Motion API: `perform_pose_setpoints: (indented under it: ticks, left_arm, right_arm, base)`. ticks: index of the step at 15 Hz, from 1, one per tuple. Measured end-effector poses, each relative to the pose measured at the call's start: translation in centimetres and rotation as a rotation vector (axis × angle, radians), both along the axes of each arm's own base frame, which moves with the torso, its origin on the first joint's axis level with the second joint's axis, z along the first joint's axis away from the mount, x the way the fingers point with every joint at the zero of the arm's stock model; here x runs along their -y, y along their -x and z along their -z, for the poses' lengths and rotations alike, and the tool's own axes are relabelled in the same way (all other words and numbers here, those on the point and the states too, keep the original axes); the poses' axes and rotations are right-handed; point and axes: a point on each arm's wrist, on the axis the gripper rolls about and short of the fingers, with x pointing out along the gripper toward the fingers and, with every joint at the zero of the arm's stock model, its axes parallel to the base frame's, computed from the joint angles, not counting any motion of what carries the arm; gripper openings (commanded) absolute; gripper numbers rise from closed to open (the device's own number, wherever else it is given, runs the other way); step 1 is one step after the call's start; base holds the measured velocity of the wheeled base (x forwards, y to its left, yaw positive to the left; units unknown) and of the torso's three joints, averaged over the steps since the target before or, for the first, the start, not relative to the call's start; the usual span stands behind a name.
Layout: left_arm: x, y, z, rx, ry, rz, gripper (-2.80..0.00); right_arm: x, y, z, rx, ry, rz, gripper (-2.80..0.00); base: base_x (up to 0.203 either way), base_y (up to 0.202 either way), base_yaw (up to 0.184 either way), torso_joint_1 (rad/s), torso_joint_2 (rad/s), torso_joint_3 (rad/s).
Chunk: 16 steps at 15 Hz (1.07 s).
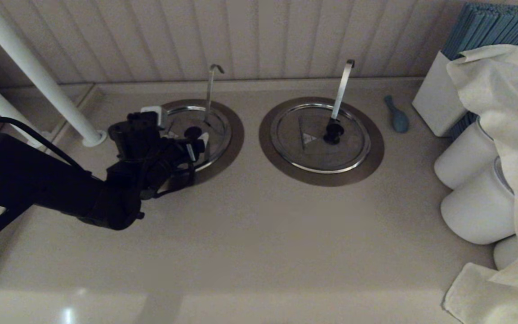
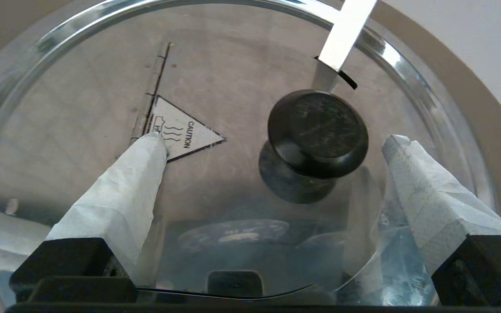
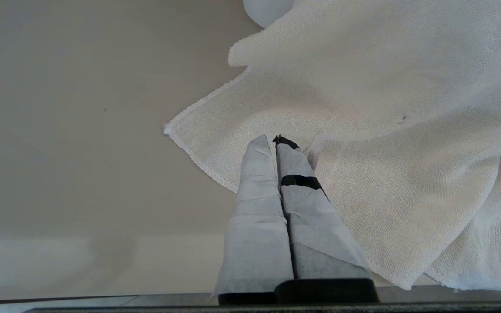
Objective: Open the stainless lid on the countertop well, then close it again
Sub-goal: Open the lid
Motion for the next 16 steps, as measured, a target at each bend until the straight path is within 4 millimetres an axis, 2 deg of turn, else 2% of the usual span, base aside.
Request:
perform_pose_setpoints:
  ticks: [16]
  left_arm:
    - [-1.1, 0.0, -1.0, 0.027, -0.004, -0.029, 0.00]
  right_arm:
    - [0.0, 0.0, 0.0, 0.001, 0.000, 0.000, -2.80]
  base:
    - [0.000, 0.000, 0.000, 0.000, 0.00, 0.000]
